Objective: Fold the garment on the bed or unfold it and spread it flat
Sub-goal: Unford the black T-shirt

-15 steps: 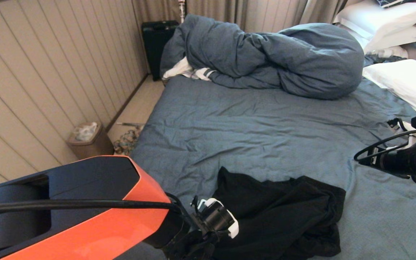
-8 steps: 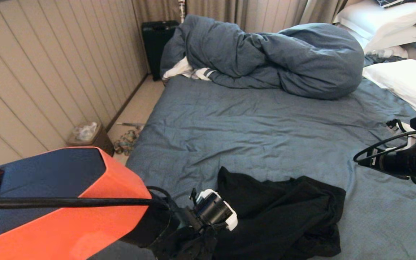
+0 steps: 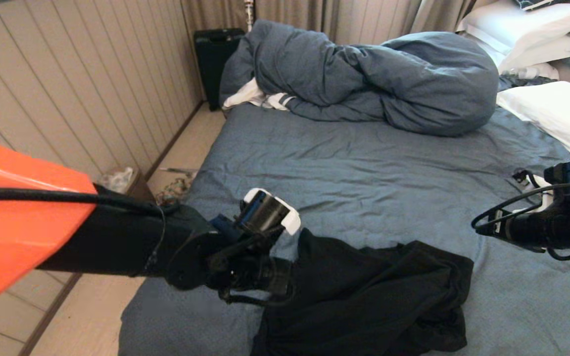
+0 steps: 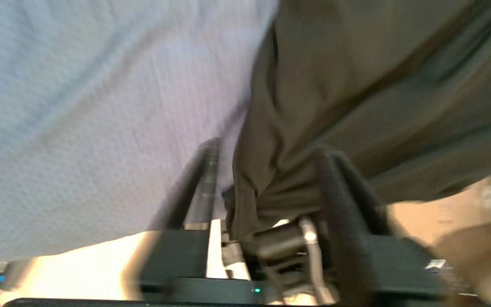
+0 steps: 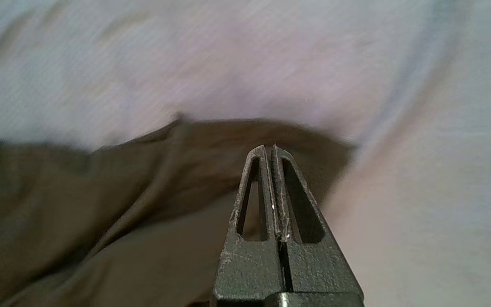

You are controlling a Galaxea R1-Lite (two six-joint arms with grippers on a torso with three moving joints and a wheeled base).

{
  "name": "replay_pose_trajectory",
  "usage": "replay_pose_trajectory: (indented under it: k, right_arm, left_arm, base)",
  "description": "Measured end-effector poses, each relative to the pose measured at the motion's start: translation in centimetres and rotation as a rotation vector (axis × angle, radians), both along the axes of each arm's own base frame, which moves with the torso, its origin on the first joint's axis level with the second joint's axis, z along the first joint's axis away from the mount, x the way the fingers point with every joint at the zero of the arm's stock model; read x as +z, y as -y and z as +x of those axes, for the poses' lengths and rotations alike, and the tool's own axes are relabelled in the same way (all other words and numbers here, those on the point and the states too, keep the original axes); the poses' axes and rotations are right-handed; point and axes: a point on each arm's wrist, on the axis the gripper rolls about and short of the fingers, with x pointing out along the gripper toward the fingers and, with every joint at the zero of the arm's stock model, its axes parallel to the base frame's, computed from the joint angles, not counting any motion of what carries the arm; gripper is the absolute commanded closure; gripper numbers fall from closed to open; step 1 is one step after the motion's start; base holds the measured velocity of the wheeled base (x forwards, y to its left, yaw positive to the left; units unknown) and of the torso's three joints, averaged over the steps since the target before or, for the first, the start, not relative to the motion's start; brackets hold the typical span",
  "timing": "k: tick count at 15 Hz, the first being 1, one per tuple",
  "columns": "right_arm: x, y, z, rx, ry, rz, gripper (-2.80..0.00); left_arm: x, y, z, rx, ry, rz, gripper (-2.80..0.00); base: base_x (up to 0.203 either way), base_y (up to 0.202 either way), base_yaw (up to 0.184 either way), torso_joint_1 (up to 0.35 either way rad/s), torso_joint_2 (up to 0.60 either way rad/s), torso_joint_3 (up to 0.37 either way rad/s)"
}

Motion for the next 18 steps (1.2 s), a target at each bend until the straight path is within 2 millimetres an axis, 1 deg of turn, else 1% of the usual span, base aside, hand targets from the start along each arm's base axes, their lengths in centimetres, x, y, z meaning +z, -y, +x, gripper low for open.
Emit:
replay_pose_trajectory:
  k: [3,4,8,10,11,14,16,18]
  right_arm:
    - [-0.3,-1.6,0.2,0.040,-0.016,0.014,0.00]
    - [-0.4,-2.0,0.2,0.052,-0.021,0.015,0.00]
    - [-0.7,-3.9,0.8,0.108,-0.030,0.011,0.00]
    - [-0.5,-4.5,1.7,0.095,-0.022,-0.001,0.00]
    - [-0.4,-4.8,2.3,0.061,-0.021,-0.001,0.00]
    - [-0.2,-5.3,3.2,-0.036,-0.088,-0.046,0.00]
    - [0.3,-5.6,3.4,-0.079,-0.151,-0.093,0.00]
    - [1.0,-6.1,3.5,-0.091,-0.166,-0.123,0.00]
  left_arm:
    - [3.1,-1.1,2.2,0.010,-0.065,-0.082,0.00]
    - [3.8,-1.2,2.7,0.009,-0.077,-0.098,0.00]
    - [5.0,-0.2,5.2,0.024,-0.065,-0.124,0.00]
    - [5.7,0.6,6.6,0.031,-0.063,-0.131,0.00]
    - [5.8,1.0,7.2,0.034,-0.065,-0.129,0.00]
    - [4.8,2.7,8.3,0.019,-0.046,-0.122,0.00]
    - [2.9,3.9,8.1,0.004,-0.091,-0.089,0.00]
    - [0.4,4.5,7.1,-0.006,-0.171,-0.018,0.00]
  base:
    - [0.000,0.000,0.000,0.000,0.00,0.000]
    - [0.000,0.000,0.000,0.000,0.00,0.000]
    - [0.000,0.000,0.000,0.000,0.00,0.000]
    - [0.000,0.000,0.000,0.000,0.00,0.000]
    - [0.000,0.000,0.000,0.000,0.00,0.000]
    - [0.000,0.000,0.000,0.000,0.00,0.000]
    - [0.000,0.000,0.000,0.000,0.00,0.000]
    - [0.000,0.000,0.000,0.000,0.00,0.000]
